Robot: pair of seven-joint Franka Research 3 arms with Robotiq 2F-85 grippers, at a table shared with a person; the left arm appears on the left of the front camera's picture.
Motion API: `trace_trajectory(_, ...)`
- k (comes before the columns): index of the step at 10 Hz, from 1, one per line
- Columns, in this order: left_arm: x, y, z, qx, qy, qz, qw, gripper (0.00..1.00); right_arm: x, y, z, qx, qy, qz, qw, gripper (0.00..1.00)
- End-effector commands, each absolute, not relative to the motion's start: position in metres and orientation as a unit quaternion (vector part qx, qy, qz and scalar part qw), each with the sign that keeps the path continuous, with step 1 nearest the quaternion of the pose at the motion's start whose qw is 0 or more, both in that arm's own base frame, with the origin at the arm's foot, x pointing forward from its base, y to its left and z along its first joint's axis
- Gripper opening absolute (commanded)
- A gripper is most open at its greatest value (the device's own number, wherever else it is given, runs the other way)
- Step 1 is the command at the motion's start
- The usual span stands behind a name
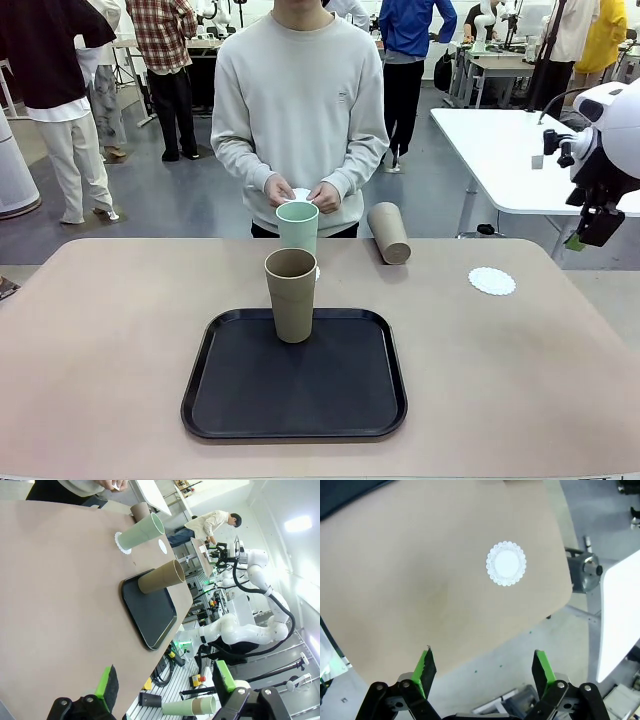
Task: Place coasters on the table and set cups on them.
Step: Take one Reusable plastic cup from the Flat Tray and place it on a coaster set by the human.
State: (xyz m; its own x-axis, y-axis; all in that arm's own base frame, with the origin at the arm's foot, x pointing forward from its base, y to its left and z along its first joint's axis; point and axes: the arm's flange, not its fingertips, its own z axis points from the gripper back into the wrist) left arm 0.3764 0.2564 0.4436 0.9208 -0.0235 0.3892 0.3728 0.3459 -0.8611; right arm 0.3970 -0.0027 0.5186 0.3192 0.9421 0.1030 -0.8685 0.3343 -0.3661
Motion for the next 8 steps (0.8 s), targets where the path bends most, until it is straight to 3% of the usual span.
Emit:
trace_trajectory(1, 0.375, 0.258, 0.446, -0.559, -0.156, -0.125, 0.805, 1.00, 0.397, -0.002, 0.521, -0.123, -0.153, 0.565, 0.802, 1.00)
trace_trajectory(2, 0.375, 0.258, 0.446, -0.559, -0.156, -0.125, 0.805, 1.00, 0.414, 0.022, 0.495, -0.049, -0.167, 0.405, 0.898, 1.00)
trace_trajectory(3, 0.375, 0.258, 0.446, -0.559, -0.156, -0.125, 0.805, 1.00, 0.419, 0.038, 0.495, -0.024, -0.197, 0.324, 0.925, 1.00)
trace_trajectory(5, 0.375, 0.258, 0.446, -0.559, -0.156, -0.125, 0.805, 1.00, 0.430, 0.066, 0.516, 0.046, -0.199, 0.199, 0.958, 1.00)
trace_trajectory(8, 0.375, 0.258, 0.446, -0.559, -0.156, -0.125, 0.805, 1.00, 0.441, 0.077, 0.536, 0.048, -0.154, 0.129, 0.978, 1.00)
